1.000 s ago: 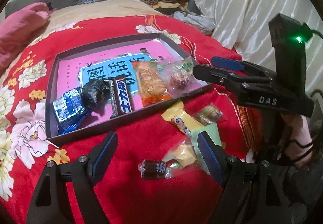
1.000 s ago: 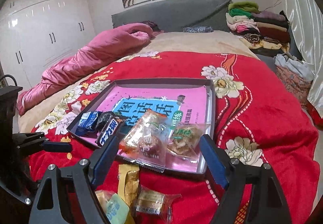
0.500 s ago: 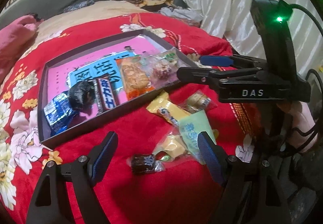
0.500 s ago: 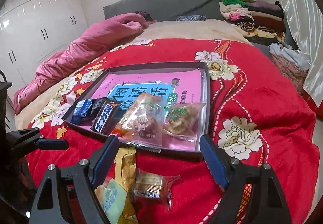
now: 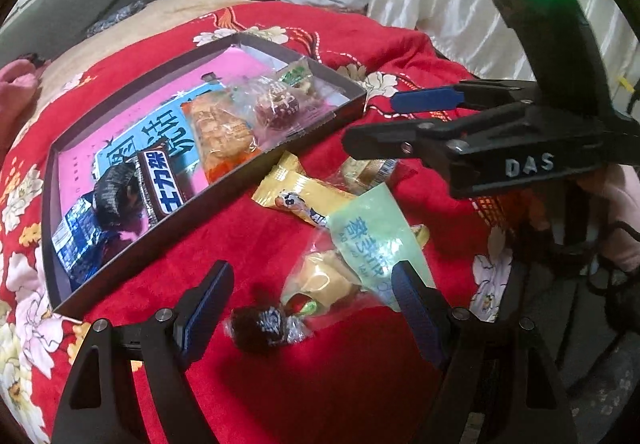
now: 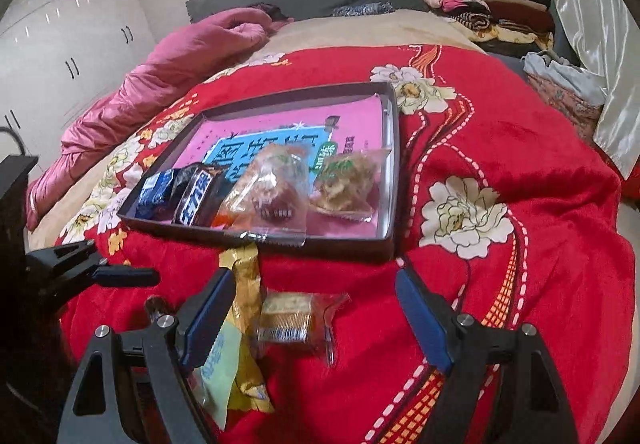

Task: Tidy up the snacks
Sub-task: 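Withdraw both open grippers from the tray toward the snacks on the bedspread, then grasp the green-labelled snack bag with the left gripper while the right grasps the cake packet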

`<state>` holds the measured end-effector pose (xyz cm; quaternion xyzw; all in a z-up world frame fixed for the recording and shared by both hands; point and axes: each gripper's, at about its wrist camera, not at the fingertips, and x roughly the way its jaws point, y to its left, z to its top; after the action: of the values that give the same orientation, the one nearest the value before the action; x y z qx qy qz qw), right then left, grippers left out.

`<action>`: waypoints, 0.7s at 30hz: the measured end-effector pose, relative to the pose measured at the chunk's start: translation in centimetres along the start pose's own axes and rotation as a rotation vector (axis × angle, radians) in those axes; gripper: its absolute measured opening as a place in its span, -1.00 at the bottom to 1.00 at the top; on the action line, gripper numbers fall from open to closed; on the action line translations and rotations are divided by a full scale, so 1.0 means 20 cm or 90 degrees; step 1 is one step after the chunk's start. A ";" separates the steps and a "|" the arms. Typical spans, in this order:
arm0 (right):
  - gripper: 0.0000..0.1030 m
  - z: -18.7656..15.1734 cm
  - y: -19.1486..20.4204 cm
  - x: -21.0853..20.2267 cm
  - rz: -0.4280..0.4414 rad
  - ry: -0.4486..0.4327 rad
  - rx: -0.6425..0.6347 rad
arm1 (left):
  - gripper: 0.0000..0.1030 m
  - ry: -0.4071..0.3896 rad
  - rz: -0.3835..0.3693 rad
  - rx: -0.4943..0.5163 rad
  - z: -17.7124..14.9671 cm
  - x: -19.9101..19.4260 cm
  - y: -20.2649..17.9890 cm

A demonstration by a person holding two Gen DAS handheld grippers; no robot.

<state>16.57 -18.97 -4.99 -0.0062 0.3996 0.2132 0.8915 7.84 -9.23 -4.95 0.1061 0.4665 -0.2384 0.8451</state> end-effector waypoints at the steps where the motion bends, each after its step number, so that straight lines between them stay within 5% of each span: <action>1: 0.59 0.00 0.01 0.00 -0.005 0.005 -0.004 | 0.60 0.004 0.000 0.000 0.00 0.01 0.01; 10: 0.20 -0.05 0.07 0.10 -0.025 0.072 -0.039 | 0.59 0.032 -0.015 -0.009 -0.02 0.08 0.05; 21: 0.03 -0.06 0.09 0.14 -0.024 0.097 -0.054 | 0.56 0.046 -0.050 -0.035 0.01 0.15 0.07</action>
<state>16.65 -16.48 -7.56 -0.0680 0.4567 0.2118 0.8613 10.00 -8.95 -7.42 0.0728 0.5073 -0.2545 0.8201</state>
